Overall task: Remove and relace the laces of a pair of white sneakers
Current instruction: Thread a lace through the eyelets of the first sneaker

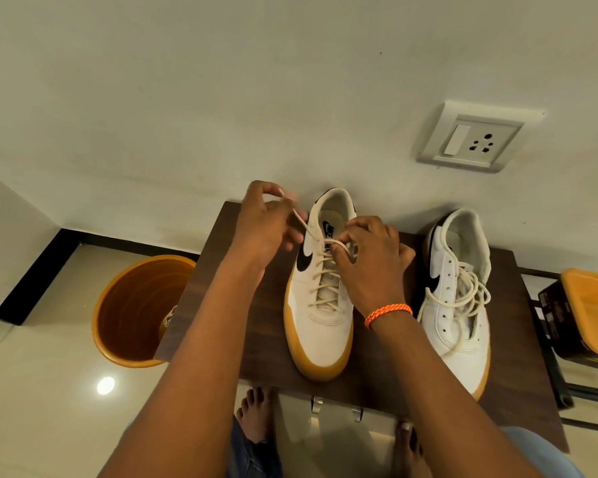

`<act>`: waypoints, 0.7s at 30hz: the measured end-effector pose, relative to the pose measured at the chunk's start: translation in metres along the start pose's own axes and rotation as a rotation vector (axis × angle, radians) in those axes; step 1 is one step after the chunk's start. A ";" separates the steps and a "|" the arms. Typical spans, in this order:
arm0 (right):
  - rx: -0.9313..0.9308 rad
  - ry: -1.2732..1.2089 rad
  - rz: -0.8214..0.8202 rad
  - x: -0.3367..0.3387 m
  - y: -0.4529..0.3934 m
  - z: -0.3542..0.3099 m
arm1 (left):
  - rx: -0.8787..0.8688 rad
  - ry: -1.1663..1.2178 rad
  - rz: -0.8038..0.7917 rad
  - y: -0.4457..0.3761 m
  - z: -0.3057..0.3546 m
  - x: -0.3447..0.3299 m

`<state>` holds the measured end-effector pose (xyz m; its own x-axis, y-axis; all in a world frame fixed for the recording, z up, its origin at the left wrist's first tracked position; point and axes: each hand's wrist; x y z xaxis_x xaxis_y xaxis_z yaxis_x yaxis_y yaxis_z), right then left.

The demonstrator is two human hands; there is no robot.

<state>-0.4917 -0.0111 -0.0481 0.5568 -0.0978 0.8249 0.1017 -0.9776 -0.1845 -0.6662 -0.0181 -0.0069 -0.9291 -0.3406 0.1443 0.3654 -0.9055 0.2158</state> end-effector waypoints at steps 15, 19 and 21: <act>0.035 -0.050 -0.040 -0.002 -0.001 0.012 | -0.157 -0.354 -0.018 -0.008 -0.020 -0.009; 0.038 -0.074 -0.079 0.000 -0.002 0.015 | -0.110 0.000 0.107 -0.006 -0.008 -0.004; 0.051 -0.071 -0.090 0.002 -0.003 0.016 | -0.097 0.139 0.175 -0.007 -0.005 0.000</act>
<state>-0.4778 -0.0051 -0.0548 0.6002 0.0053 0.7998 0.1946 -0.9709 -0.1396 -0.6686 -0.0131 -0.0136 -0.8536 -0.5198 0.0351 0.5204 -0.8475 0.1046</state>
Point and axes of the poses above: each hand's wrist, its own y-axis away from the middle knuckle, its own x-axis out of the back of the hand, z = x × y
